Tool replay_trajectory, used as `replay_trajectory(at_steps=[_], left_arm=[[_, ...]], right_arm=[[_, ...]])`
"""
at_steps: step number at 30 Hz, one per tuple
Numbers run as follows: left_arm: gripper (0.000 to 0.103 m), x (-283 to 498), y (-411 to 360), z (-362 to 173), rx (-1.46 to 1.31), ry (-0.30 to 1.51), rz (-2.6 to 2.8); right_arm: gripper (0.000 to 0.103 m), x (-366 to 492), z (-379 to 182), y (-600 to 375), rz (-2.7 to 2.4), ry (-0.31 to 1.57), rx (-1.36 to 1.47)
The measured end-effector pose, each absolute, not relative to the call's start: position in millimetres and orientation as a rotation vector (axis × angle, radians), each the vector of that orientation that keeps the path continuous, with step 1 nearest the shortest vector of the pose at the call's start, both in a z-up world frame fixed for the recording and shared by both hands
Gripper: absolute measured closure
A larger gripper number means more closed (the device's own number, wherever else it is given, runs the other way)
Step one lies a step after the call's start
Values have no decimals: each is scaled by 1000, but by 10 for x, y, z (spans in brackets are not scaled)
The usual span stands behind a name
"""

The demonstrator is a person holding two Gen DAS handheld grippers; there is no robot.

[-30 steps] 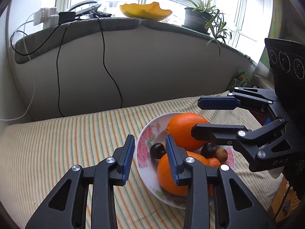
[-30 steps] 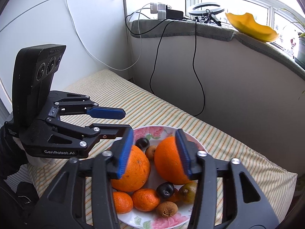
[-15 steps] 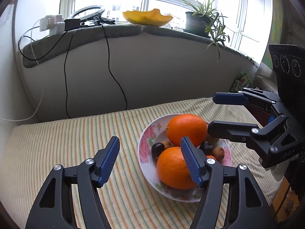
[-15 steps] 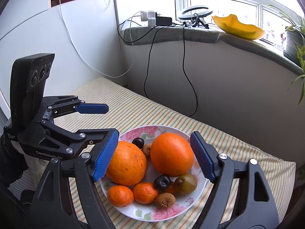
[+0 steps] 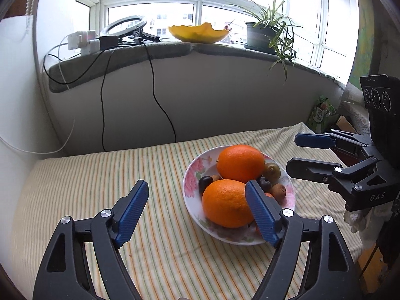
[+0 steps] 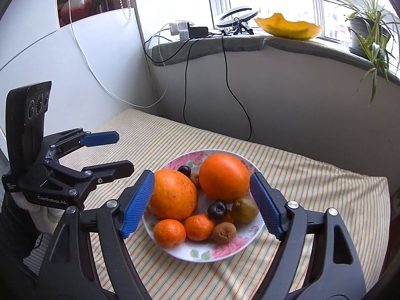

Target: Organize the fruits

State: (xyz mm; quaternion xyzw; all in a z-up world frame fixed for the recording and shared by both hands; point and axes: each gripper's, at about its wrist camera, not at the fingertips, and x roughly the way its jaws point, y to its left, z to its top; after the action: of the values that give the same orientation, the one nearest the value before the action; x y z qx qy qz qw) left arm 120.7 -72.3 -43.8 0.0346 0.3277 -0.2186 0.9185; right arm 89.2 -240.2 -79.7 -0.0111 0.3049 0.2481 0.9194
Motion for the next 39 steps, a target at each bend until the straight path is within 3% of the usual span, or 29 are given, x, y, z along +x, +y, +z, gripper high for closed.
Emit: replay_trajectory(at_steps=[5,8,11,39], left_arm=[[23,1070,-691,-431,63,661,-429],[23,994,-679,-427,55,660,-419],[22,928,-671,-422,53,651,-401],[20,550,-625,-525,13,650,-314]], right_arm=[[21,700,-788,-2477,477,600,17],[7,593,-786,-2528,458,576,49],[2,497,-803,-2563,427,544,66],[1,236,-974,-2654,365,554,144]])
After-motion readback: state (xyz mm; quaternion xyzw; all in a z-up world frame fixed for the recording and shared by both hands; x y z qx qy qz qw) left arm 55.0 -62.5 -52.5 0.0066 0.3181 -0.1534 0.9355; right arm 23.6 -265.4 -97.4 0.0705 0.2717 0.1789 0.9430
